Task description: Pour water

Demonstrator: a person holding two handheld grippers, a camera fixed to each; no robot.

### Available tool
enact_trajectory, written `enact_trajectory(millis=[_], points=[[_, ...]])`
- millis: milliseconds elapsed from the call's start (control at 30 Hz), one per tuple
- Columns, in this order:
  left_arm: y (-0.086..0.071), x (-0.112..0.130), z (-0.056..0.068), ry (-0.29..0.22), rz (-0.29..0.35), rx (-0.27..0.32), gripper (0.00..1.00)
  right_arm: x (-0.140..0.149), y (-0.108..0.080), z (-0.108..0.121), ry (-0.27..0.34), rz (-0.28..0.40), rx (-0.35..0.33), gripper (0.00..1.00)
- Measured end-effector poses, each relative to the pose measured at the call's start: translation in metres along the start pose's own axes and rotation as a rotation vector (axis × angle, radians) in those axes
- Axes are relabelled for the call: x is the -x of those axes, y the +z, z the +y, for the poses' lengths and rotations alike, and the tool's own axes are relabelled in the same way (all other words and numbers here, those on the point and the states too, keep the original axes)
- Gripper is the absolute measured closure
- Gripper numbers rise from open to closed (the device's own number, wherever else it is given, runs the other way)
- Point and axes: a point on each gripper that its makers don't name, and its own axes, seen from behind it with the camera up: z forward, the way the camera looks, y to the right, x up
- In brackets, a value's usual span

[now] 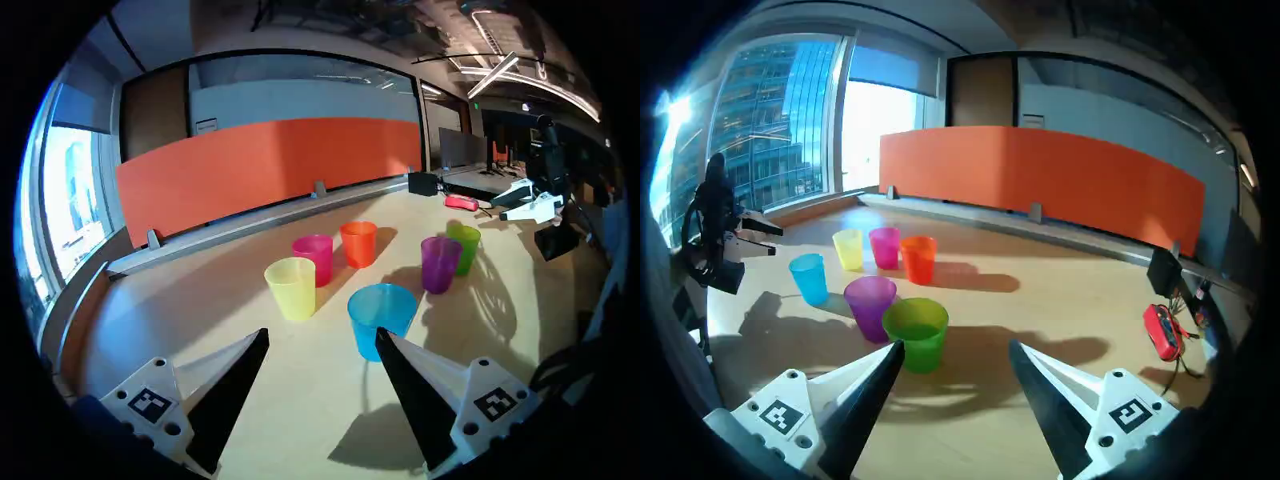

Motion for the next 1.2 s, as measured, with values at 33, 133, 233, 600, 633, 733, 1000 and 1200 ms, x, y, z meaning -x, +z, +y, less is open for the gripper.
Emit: enact_trajectory(millis=[33, 133, 233, 600, 633, 733, 1000, 1200], points=[[-0.001, -0.002, -0.002, -0.004, 0.009, -0.009, 0.01, -0.002, 0.0, 0.001, 0.002, 0.009, 0.006, 0.0], [-0.003, -0.008, -0.007, -0.015, 0.038, -0.035, 0.01, -0.009, -0.001, 0.003, 0.01, 0.036, 0.026, 0.0], [-0.006, -0.014, -0.015, -0.026, 0.065, -0.066, 0.01, -0.018, -0.002, 0.005, 0.02, 0.065, 0.044, 0.0], [-0.017, -0.043, -0.043, -0.057, 0.178, -0.193, 0.01, -0.059, -0.001, 0.021, 0.049, 0.208, 0.133, 0.0], [-0.018, -0.046, -0.044, -0.061, 0.189, -0.204, 0.01, -0.062, -0.001, 0.022, 0.052, 0.222, 0.143, 0.0], [-0.02, -0.054, -0.049, -0.075, 0.223, -0.235, 0.01, -0.07, 0.0, 0.027, 0.06, 0.26, 0.172, 0.0], [-0.022, -0.069, -0.054, -0.12, 0.292, -0.295, 0.01, -0.086, -0.001, 0.036, 0.073, 0.344, 0.249, 0.0], [-0.025, -0.074, -0.063, -0.149, 0.326, -0.351, 0.01, -0.098, -0.007, 0.051, 0.093, 0.409, 0.333, 0.0]])
